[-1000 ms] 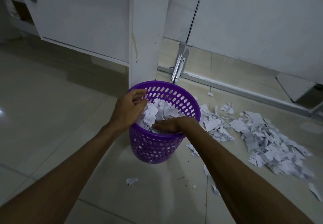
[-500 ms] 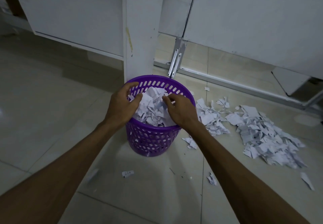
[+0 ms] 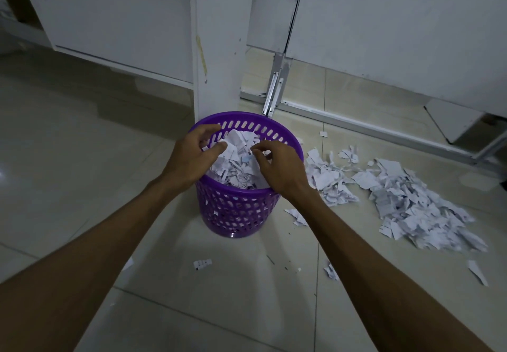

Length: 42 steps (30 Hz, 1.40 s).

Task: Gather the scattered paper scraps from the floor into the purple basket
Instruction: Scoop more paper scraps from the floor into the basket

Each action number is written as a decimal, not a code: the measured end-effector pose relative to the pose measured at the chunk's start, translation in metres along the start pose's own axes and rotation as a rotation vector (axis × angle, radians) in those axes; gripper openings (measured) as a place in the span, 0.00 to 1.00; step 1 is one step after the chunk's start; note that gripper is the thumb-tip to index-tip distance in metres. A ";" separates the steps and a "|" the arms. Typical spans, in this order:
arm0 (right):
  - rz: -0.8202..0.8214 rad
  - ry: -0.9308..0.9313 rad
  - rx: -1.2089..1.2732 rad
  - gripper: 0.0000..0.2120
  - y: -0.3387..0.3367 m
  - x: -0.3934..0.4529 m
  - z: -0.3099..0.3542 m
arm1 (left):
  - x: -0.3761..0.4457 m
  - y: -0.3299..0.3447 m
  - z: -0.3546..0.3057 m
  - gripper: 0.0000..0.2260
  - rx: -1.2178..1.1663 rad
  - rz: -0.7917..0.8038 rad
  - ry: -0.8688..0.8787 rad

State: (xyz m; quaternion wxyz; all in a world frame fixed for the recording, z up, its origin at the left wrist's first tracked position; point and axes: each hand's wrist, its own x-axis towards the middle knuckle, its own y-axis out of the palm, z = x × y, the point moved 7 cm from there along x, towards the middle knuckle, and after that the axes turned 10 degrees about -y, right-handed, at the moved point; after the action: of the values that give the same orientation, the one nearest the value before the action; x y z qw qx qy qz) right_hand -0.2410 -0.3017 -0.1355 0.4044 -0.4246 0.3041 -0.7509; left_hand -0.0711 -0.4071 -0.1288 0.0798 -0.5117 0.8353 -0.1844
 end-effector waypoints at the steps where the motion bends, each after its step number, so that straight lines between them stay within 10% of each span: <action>1: -0.027 -0.005 0.014 0.14 -0.003 -0.001 0.002 | -0.001 -0.003 -0.001 0.19 -0.007 -0.015 0.019; 9: -0.455 -0.029 0.140 0.10 -0.033 -0.040 0.020 | -0.044 -0.065 0.054 0.22 0.149 -0.270 0.100; 16: -0.816 0.181 0.239 0.16 -0.031 -0.124 -0.024 | -0.109 -0.095 0.227 0.45 0.436 0.083 -0.596; 21: -0.622 0.341 0.157 0.16 0.005 -0.170 -0.067 | -0.141 -0.063 0.279 0.48 0.662 0.125 -0.685; 33: -0.219 0.465 0.107 0.17 0.096 -0.222 -0.079 | -0.156 0.060 0.229 0.44 0.849 0.326 -0.014; 42: -0.118 0.421 -0.018 0.18 0.086 -0.234 -0.092 | -0.169 0.125 0.212 0.41 0.978 0.417 0.137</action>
State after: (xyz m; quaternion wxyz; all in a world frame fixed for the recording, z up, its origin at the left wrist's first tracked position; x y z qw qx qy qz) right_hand -0.2191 -0.1302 -0.3378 0.2835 -0.2792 0.3629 -0.8426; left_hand -0.0279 -0.2541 -0.3817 0.2894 -0.2249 0.7390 -0.5653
